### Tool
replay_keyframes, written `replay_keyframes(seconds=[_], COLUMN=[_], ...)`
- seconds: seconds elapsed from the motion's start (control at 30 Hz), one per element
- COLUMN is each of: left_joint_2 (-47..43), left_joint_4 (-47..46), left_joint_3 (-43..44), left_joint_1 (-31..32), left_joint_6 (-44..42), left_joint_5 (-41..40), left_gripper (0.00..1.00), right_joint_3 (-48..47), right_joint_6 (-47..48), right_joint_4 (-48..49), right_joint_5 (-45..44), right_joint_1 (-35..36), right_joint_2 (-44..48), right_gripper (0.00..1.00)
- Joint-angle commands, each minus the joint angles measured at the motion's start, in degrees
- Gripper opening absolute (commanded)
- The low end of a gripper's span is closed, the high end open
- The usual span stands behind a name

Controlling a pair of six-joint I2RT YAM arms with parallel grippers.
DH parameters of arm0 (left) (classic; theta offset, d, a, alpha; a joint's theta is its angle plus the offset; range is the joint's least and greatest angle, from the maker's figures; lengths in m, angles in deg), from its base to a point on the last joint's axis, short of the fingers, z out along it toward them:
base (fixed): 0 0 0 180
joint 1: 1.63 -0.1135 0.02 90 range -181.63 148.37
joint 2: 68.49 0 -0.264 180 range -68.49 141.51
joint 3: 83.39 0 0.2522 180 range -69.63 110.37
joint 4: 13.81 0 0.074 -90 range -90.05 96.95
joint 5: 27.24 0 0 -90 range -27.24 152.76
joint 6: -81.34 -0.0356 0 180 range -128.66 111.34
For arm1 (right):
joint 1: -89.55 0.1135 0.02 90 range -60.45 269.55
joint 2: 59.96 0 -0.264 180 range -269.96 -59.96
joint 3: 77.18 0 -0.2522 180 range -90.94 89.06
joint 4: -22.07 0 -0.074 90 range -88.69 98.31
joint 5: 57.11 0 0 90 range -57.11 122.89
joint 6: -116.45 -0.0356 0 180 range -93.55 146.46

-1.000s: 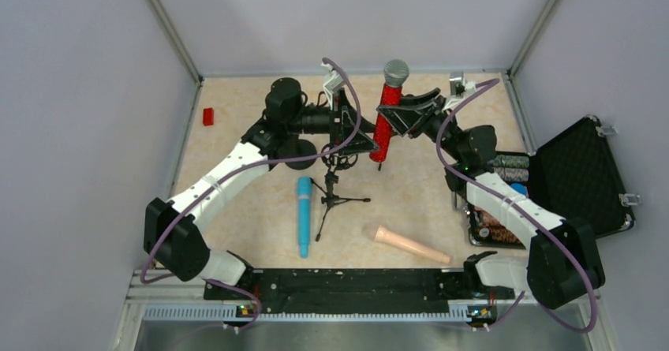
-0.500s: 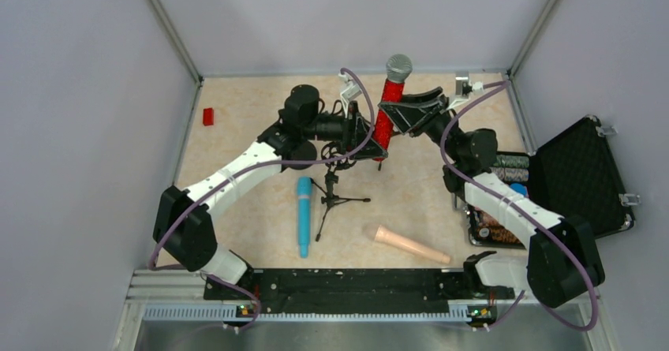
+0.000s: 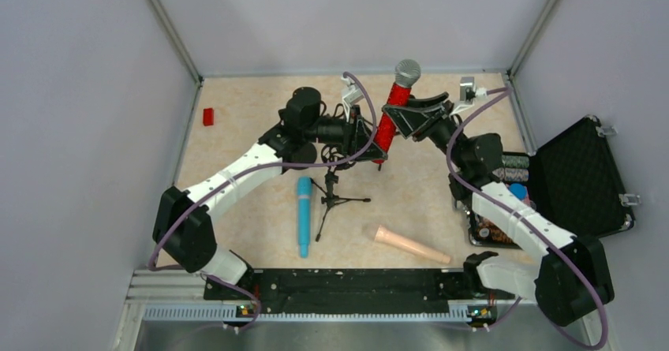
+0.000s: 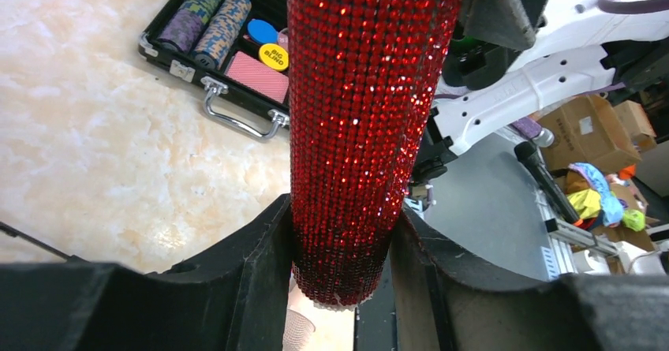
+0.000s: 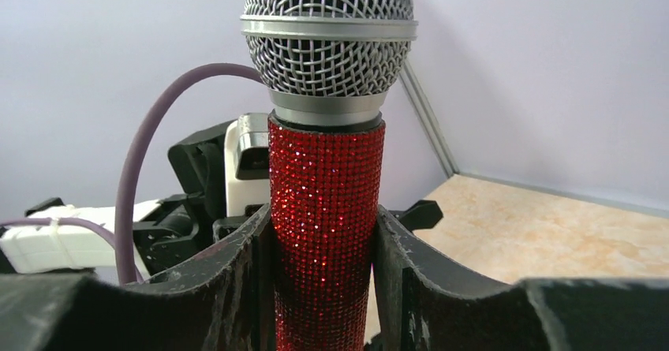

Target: Attach the microphones to the stand

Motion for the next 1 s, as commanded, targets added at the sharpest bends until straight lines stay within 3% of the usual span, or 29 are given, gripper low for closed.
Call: replay_keyframes(seconds=[0.0, 0.1, 0.23, 0.33, 0.43, 0.6, 0.77, 0.97], left_joint_2=[-3.57, -3.78, -4.19, -4.75, -4.8, -4.76, -4.75, -4.17], left_joint_4=[-0.97, -0.98, -1.1, -0.6, -0.42, -0.77, -1.11, -1.82], left_joint_3=[-0.51, -0.55, -0.55, -0.54, -0.56, -0.61, -0.87, -1.13], left_joint_1=[-0.2, -0.23, -0.23, -0.19, -0.23, -0.23, -0.21, 0.0], left_joint_6=[-1.48, -1.48, -1.61, -2.23, -2.43, -1.95, -1.86, -1.01], left_joint_5=[-2.96, -2.82, -2.36, -2.93, -3.02, -2.47, -2.47, -1.97], left_gripper=[0.0, 0.0, 0.0, 0.0, 0.0, 0.0, 0.0, 0.0], right_joint_3=[-0.54, -3.13, -6.16, -5.82, -3.28, -4.12, -6.35, -8.76], right_joint_6=[8.8, 12.14, 12.55, 5.45, -4.93, -14.73, -22.62, -27.56], right_joint_4=[-7.65, -17.36, -25.02, -21.24, -8.57, 3.31, 11.81, 17.57], right_joint_5=[-0.81, -0.37, 5.47, 13.49, 19.27, 26.7, 29.61, 30.02], right_joint_1=[0.75, 0.6, -1.99, -6.53, -10.44, -11.44, -11.43, -11.49], right_joint_2=[5.23, 7.38, 7.23, 5.81, 3.55, -2.6, -7.96, -11.28], right_gripper=[0.53, 0.76, 0.9, 0.91, 0.91, 0.9, 0.88, 0.8])
